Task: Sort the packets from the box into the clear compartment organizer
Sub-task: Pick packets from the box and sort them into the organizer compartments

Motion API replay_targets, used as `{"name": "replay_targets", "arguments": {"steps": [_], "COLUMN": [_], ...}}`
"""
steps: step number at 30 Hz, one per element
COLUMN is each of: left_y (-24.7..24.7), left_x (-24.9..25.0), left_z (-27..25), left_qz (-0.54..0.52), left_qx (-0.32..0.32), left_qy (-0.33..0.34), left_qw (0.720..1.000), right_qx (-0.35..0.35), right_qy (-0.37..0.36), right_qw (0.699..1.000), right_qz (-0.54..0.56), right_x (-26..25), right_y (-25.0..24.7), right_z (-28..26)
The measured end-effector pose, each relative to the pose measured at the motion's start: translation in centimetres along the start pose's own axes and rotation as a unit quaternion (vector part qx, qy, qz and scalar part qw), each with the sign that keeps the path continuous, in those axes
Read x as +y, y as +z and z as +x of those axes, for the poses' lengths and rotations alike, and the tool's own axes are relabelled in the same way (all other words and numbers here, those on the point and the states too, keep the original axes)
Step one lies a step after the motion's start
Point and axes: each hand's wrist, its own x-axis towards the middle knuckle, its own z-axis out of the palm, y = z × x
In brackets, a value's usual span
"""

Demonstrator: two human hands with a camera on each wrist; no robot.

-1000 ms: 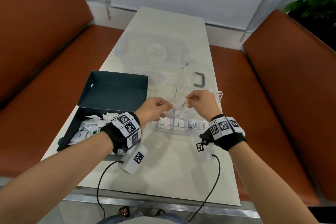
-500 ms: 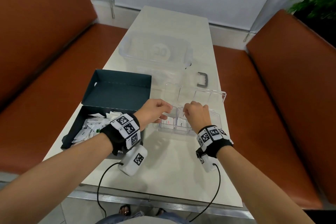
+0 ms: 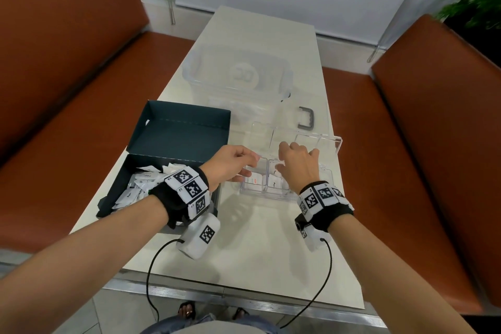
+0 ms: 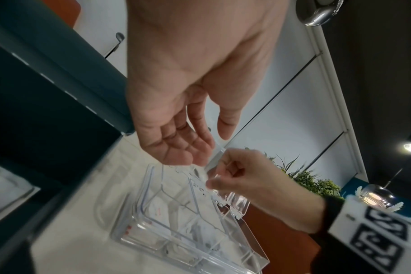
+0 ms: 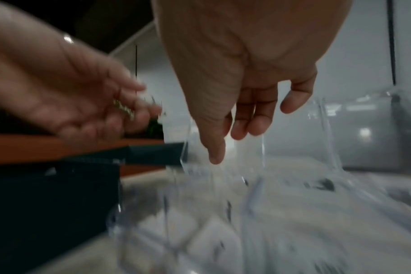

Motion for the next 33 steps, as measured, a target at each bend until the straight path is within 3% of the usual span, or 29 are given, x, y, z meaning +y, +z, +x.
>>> {"name": "replay_targets", "arguments": {"steps": [6,13,18,23,27,33], "left_y": [-3.1,-9.9,-15.2,-19.1,-20.5,-21.1], "left_x": [0.2,-0.4,-2.5,-5.2,-6.9,-8.7], "left_z": [-1.1,-2.9,-3.8,-4.7,-5.2,-5.3], "left_qz": [0.01,0.05,0.15,0.299,0.338,0.31], "left_qx": [-0.016,0.016,0.083,0.107,0.105,0.101], "left_qy": [0.0,0.015,0.02,0.015,0.006,0.0], "left_qw": [1.0,0.999,0.985,0.948,0.935,0.945], "right_qx": [-0.018,-0.096,-0.187,-0.27,-0.281,-0.293], "right_qy": [-0.094,-0.205,-0.248,-0.274,-0.275,-0.313], "right_qw": [0.978,0.94,0.929,0.92,0.919,0.903], "right_qz": [0.187,0.254,0.2,0.07,0.033,0.008], "right_x": [-2.1,-8.7,-14.2,-18.5,-21.5,-25.9], "right_y": [-5.9,-8.9,-7.3,-3.2,-1.6,0.2], "right_z": [0.5,1.6,2.2,2.2,2.2,2.8]}}
